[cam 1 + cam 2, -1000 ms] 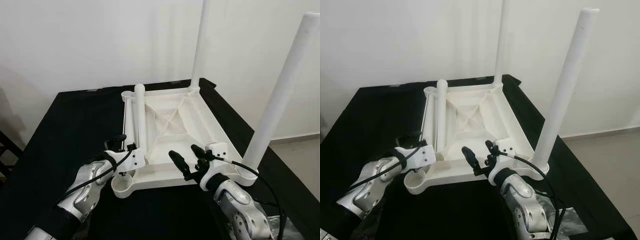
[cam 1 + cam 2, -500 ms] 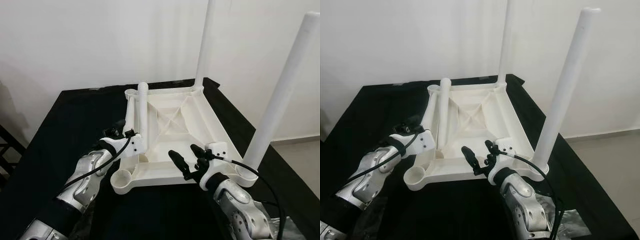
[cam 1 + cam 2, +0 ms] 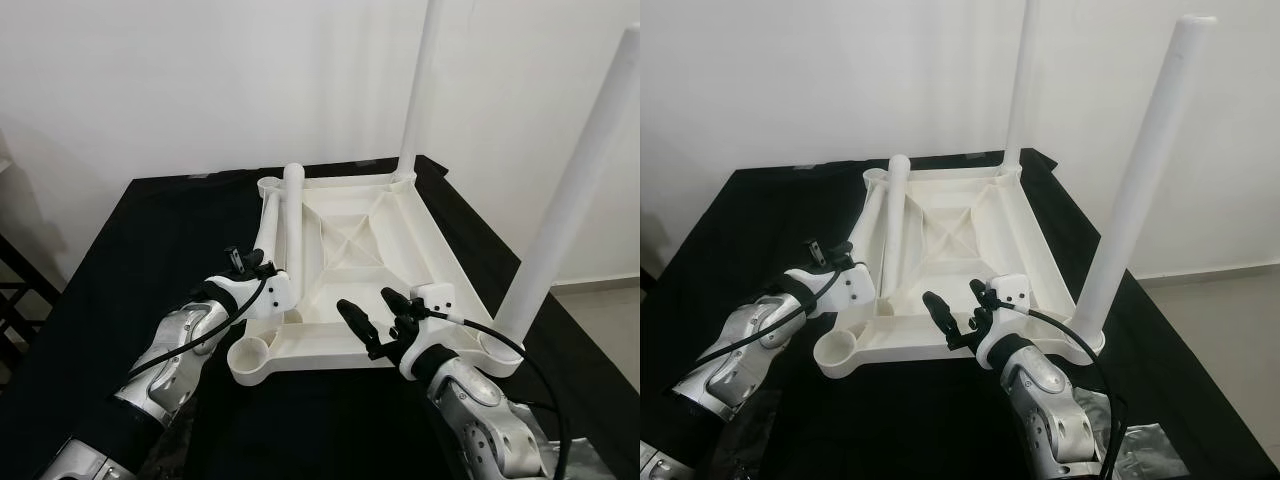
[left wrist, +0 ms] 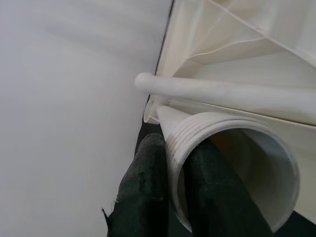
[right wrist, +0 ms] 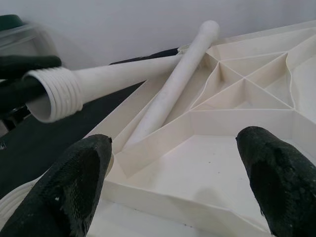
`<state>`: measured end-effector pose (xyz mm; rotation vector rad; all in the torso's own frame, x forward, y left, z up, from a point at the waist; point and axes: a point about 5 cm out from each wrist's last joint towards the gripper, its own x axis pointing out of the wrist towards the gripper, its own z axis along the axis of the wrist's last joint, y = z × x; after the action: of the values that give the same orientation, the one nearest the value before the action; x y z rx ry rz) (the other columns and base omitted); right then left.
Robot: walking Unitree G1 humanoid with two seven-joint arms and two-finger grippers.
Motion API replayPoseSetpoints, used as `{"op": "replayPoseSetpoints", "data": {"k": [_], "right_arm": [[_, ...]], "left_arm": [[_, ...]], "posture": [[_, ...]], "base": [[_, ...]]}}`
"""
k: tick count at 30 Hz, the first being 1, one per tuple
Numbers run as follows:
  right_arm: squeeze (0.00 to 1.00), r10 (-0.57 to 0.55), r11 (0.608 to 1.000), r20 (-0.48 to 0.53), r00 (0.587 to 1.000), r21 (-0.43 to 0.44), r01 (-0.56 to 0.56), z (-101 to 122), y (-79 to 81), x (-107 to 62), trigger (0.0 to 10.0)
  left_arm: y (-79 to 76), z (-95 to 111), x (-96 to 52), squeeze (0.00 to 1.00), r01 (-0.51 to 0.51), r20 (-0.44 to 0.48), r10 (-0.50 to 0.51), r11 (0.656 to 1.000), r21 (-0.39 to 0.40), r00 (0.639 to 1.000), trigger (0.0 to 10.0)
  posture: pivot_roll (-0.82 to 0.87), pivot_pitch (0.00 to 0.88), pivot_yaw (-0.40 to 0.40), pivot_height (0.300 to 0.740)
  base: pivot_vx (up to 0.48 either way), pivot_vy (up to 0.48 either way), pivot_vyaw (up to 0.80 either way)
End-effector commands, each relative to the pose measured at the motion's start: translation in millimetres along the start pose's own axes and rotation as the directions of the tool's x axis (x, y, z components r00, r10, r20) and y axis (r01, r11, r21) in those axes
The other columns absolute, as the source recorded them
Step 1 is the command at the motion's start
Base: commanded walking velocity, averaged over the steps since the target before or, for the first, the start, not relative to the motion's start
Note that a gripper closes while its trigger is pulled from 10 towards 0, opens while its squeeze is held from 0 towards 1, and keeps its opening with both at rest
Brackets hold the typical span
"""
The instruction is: Building children table
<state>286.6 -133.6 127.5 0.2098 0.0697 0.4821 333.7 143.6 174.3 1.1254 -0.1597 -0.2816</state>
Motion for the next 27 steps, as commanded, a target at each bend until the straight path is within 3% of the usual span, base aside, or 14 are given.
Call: {"op": "replayPoseSetpoints", "data": {"k": [1,3,8,9,11,13,17,19,20,21,22,23,24,27], "right_arm": [[0.0,0.009,1.0,-0.005,1.0,0.008,-0.009,0.7,0.7,1.3,10.0],[0.0,0.009,1.0,-0.005,1.0,0.008,-0.009,0.7,0.7,1.3,10.0],[0.0,0.044,0.997,0.045,0.998,0.055,-0.047,8.7,1.2,-1.0,10.0],[0.0,0.044,0.997,0.045,0.998,0.055,-0.047,8.7,1.2,-1.0,10.0],[0.0,0.067,0.995,0.068,0.995,0.072,-0.072,12.2,3.4,-0.9,10.0],[0.0,0.113,0.988,0.103,0.988,0.095,-0.123,19.2,10.5,2.0,10.0],[0.0,0.146,0.981,0.127,0.981,0.112,-0.16,24.1,16.3,4.1,10.0],[0.0,0.227,0.959,0.158,0.961,0.136,-0.249,31.5,28.7,6.4,10.0],[0.0,0.227,0.959,0.158,0.961,0.136,-0.249,31.5,28.7,6.4,10.0],[0.0,0.278,0.924,0.225,0.934,0.204,-0.324,44.4,37.1,9.4,10.0],[0.0,0.312,0.892,0.273,0.91,0.247,-0.38,53.8,42.9,10.9,10.0],[0.0,0.312,0.892,0.273,0.91,0.247,-0.38,53.8,42.9,10.9,10.0],[0.0,0.393,0.775,0.406,0.825,0.335,-0.535,78.5,54.1,11.6,10.0],[0.0,0.41,0.748,0.432,0.803,0.345,-0.567,83.2,56.2,11.2,10.0]], "left_arm": [[10.0,-3.7,-1.8,0.0,-0.027,-0.001,0.027,0.999,-0.033,1.0,2.7],[10.0,-3.7,-1.8,0.0,-0.027,-0.001,0.027,0.999,-0.033,1.0,2.7],[98.5,-27.4,-23.6,0.0,-0.333,-0.067,0.327,0.906,-0.261,0.943,2.0],[98.5,-27.4,-23.6,0.0,-0.333,-0.067,0.327,0.906,-0.261,0.943,2.0],[123.5,-32.3,-33.3,0.0,-0.42,-0.079,0.42,0.838,-0.348,0.904,2.0],[151.1,-32.5,-44.7,0.0,-0.494,-0.068,0.535,0.714,-0.495,0.842,1.5],[164.9,-32.2,-51.9,0.0,-0.504,-0.06,0.6,0.609,-0.612,0.798,1.5],[170.6,-26.1,-54.4,0.0,-0.371,-0.018,0.646,0.415,-0.831,0.763,2.0],[170.6,-26.1,-54.4,0.0,-0.371,-0.018,0.646,0.415,-0.831,0.763,2.0],[164.6,-18.5,-52.8,0.0,-0.155,0.032,0.648,0.229,-0.961,0.761,0.5],[160.3,-11.7,-52.3,0.0,0.016,0.081,0.655,0.105,-0.994,0.751,0.5],[160.3,-11.7,-52.3,0.0,0.016,0.081,0.655,0.105,-0.994,0.751,0.5],[140.4,5.6,-53.9,0.0,0.343,0.244,0.638,-0.035,-0.939,0.731,0.0],[136.4,8.8,-55.0,0.0,0.395,0.277,0.635,-0.05,-0.917,0.721,0.0]], "posture": [[-0.04,0.0,0.018,0.74],[-0.04,0.0,0.018,0.74],[-0.02,0.0,0.005,0.74],[-0.02,0.0,0.005,0.74],[-0.02,0.0,0.004,0.74],[-0.02,0.0,-0.004,0.74],[-0.02,0.0,-0.005,0.74],[-0.01,0.0,-0.009,0.74],[-0.01,0.0,-0.009,0.74],[-0.01,0.0,-0.009,0.74],[-0.01,0.0,-0.009,0.74],[-0.01,0.0,-0.009,0.74],[-0.01,0.0,-0.008,0.74],[-0.01,0.0,-0.008,0.74]], "base": [[0.0,0.0,0.0],[0.0,0.0,0.0],[0.0,0.0,0.0],[0.0,0.0,0.0],[0.0,0.0,0.0],[0.0,0.0,0.0],[0.0,0.0,0.0],[0.0,0.0,0.0],[0.0,0.0,0.0],[0.0,0.0,0.0],[0.0,0.0,0.0],[0.0,0.0,0.0],[0.0,0.0,0.0],[0.0,0.0,0.0]]}}
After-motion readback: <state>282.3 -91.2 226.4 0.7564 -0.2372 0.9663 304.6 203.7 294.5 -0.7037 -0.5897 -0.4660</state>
